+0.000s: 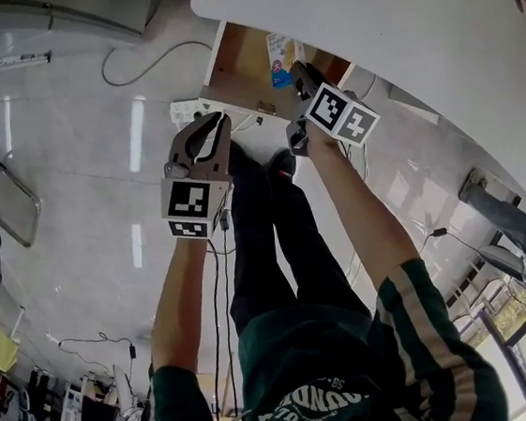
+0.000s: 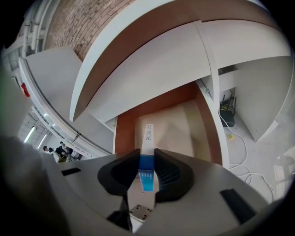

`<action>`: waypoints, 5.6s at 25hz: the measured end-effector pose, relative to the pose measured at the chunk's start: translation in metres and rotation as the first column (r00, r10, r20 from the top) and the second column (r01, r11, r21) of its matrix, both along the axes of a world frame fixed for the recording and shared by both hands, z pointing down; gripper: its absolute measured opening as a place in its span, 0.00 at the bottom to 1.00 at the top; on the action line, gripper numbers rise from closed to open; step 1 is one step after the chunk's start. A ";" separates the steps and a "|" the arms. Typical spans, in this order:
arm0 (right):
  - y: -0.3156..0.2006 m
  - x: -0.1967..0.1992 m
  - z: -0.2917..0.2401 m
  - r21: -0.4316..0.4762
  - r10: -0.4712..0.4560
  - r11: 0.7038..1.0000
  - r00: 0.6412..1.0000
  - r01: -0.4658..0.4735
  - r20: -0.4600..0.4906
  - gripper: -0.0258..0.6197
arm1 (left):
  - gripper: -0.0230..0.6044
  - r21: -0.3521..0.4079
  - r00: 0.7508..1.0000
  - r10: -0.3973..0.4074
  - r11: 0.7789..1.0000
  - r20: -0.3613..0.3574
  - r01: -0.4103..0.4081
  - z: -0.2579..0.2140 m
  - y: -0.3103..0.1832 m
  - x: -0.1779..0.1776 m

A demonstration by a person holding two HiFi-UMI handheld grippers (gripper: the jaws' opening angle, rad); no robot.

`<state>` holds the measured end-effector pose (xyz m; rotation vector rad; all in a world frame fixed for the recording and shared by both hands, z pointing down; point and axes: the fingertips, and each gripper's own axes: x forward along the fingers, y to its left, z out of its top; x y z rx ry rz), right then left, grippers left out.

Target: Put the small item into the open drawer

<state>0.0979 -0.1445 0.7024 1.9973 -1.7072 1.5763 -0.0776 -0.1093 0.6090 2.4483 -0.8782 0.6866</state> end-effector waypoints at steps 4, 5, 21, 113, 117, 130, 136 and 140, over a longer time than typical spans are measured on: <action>-0.010 0.005 0.001 0.046 0.047 0.998 0.999 -0.046 -0.020 0.21 | 0.10 -0.015 1.000 -0.004 1.000 -0.002 0.004 0.006 0.000 -0.004; -0.012 0.007 0.002 0.053 0.057 0.997 0.998 -0.056 -0.025 0.21 | 0.10 -0.019 1.000 -0.007 1.000 -0.004 0.007 0.008 0.000 -0.004; -0.004 -0.025 0.056 -0.190 -0.182 0.967 0.982 0.171 -0.040 0.19 | 0.10 -0.055 1.000 -0.015 0.998 -0.004 0.014 0.026 -0.008 -0.011; 0.111 -0.007 -0.191 0.068 -0.496 0.837 0.805 0.543 -0.324 0.08 | 0.10 0.206 0.998 0.044 0.977 0.048 -0.053 -0.179 0.034 0.042; 0.095 -0.013 -0.231 0.143 -0.487 0.813 0.794 0.564 -0.363 0.08 | 0.10 0.246 0.999 0.026 0.969 0.039 -0.035 -0.205 0.028 0.039; 0.062 0.008 -0.366 0.353 -0.385 0.718 0.765 0.599 -0.515 0.08 | 0.10 0.422 1.000 0.006 0.907 0.021 -0.014 -0.306 0.010 0.034; 0.043 0.013 -0.431 0.433 -0.329 0.662 0.757 0.611 -0.565 0.08 | 0.10 0.479 1.000 0.002 0.878 0.002 -0.003 -0.340 0.002 0.043; 0.044 0.014 -0.454 0.456 -0.316 0.632 0.746 0.626 -0.586 0.08 | 0.10 0.492 1.000 0.000 0.871 0.000 0.000 -0.347 0.003 0.047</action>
